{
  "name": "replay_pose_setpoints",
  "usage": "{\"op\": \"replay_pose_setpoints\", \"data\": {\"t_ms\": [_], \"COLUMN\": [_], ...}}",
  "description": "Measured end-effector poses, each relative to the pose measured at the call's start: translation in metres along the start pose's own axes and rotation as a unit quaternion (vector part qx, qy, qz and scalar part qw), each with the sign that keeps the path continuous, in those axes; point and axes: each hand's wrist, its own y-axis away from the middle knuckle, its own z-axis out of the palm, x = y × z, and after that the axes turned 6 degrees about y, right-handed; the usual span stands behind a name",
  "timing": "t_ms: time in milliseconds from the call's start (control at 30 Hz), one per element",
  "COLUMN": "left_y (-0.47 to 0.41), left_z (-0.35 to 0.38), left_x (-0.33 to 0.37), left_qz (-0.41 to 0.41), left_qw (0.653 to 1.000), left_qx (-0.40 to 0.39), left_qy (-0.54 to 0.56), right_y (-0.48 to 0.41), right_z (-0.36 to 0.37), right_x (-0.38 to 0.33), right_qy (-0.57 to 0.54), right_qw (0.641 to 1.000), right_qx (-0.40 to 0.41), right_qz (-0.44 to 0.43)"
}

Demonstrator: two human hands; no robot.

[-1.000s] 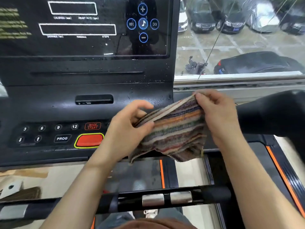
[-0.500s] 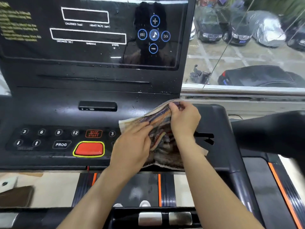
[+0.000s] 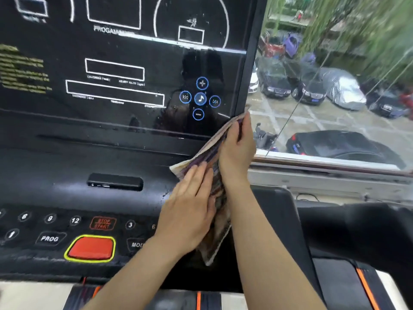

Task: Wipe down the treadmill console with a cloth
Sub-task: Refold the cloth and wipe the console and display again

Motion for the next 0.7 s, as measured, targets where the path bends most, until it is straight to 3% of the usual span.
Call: {"op": "replay_pose_setpoints", "data": {"t_ms": [133,233,400,500,600,700], "left_y": [-0.008,0.008,0.027,0.025,0.026,0.029], "left_z": [-0.006,-0.006,-0.003,-0.011,-0.019,-0.026], "left_x": [0.001,-0.007,-0.016,-0.025,-0.041,-0.052], "left_qz": [0.017,0.04,0.058,0.037,0.026,0.01], "left_qw": [1.0,0.996,0.995,0.995,0.995,0.996], "left_qx": [-0.003,-0.051,-0.044,-0.041,-0.043,-0.042], "left_qy": [-0.011,-0.053,-0.071,-0.078,-0.091,-0.083], "right_y": [0.001,0.037,0.062,0.067,0.071,0.063], "right_z": [0.01,-0.002,-0.021,-0.024,-0.022,-0.01], "right_x": [0.002,0.038,0.06,0.053,0.055,0.049], "right_qy": [0.065,0.077,0.115,0.161,0.237,0.242], "right_qw": [0.996,0.989,0.98,0.961,0.896,0.879], "right_qx": [-0.003,-0.07,-0.149,-0.125,-0.144,-0.115], "right_qz": [-0.068,-0.103,-0.069,-0.185,-0.346,-0.395]}}
